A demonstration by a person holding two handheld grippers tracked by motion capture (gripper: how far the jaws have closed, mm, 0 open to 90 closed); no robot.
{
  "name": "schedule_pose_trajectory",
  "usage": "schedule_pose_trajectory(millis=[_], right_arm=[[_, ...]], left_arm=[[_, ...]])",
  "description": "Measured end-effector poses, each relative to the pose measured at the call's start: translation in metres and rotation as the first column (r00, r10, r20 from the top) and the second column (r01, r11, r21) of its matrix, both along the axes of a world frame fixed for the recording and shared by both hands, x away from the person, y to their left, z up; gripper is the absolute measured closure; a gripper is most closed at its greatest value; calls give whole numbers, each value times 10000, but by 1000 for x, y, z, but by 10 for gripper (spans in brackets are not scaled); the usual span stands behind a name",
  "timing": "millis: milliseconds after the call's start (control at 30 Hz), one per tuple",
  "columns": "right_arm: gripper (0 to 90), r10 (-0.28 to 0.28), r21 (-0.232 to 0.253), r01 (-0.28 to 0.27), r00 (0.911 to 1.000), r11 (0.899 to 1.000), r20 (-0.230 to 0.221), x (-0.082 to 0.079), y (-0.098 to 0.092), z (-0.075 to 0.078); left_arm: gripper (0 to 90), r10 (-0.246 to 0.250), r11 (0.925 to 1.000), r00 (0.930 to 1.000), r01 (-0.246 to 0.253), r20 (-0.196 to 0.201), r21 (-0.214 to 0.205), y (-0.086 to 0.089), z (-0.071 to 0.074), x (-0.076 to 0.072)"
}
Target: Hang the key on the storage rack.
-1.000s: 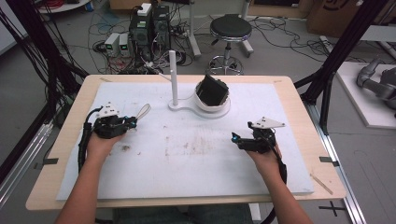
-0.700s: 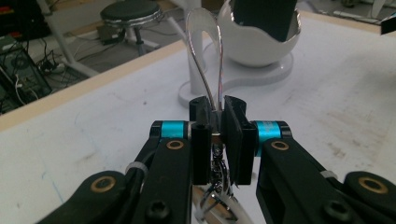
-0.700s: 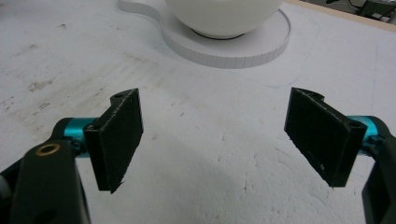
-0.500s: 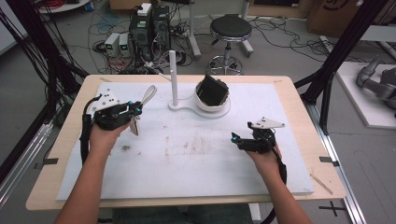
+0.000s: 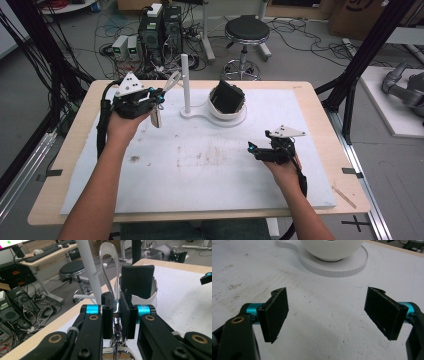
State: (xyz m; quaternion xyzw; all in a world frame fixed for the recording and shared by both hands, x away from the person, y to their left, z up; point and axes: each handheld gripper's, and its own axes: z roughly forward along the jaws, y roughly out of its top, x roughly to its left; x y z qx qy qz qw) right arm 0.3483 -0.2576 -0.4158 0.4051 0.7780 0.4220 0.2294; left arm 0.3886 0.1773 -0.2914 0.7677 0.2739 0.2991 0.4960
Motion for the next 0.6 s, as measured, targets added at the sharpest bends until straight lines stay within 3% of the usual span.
schedule_pose_trajectory(millis=[200,600], right_arm=[[198,16,-17,-16,10000,10000,28,1,-1,0],[198,18,-14,-18,10000,10000,-12,1,-1,0]], left_arm=[[812,41,9999,10000,-41,-7,145,-10,4,9],[812,324,9976,9987,-300,-390,622,-23,-5,31]])
